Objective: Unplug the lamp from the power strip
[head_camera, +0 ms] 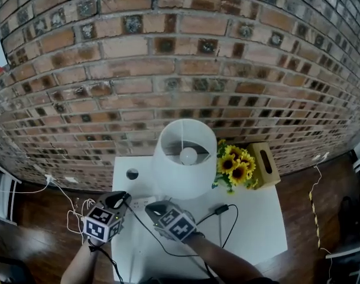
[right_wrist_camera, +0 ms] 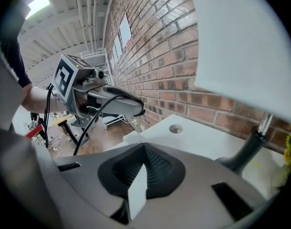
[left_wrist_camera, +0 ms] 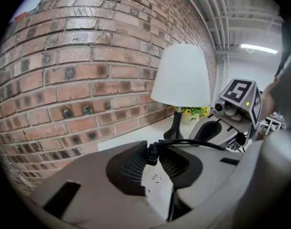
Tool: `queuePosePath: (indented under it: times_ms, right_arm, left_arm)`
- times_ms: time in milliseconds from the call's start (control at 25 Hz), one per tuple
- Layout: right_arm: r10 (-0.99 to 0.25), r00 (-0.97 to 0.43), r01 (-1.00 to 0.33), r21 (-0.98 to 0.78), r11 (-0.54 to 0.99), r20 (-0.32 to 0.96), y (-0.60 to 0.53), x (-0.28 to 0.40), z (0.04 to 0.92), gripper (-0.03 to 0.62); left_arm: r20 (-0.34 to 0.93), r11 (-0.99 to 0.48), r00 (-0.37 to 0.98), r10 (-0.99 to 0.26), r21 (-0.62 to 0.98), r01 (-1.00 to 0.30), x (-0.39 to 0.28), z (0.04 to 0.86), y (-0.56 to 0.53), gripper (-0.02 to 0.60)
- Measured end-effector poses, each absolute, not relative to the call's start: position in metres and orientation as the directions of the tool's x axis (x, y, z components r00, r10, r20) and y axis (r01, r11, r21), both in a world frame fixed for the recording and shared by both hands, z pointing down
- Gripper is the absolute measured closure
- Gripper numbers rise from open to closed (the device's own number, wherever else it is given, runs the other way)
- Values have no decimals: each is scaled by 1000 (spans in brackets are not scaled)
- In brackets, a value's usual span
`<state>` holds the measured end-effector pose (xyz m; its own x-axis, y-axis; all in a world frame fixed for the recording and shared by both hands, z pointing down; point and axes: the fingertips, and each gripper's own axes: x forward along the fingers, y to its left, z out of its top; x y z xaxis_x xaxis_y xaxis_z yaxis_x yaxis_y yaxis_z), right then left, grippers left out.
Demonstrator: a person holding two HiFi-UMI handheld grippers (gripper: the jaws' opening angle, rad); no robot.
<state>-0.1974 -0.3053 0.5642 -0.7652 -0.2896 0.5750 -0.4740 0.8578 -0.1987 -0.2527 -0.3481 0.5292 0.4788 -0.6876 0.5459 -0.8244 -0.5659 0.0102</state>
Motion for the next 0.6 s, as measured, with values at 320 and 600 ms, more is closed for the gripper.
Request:
queuePosePath:
  times_ms: [320, 600]
  right_arm:
    - [-351, -750, -527, -185, 830, 561, -295, -155, 549, 594]
    - [-391, -727, -576, -191, 795, 565, -283, -106, 546, 594]
  left_arm:
    - [552, -608, 504, -664, -7, -794, -215, 524, -336, 488]
    - [576, -645, 526, -626, -3, -764, -173, 536, -332, 488]
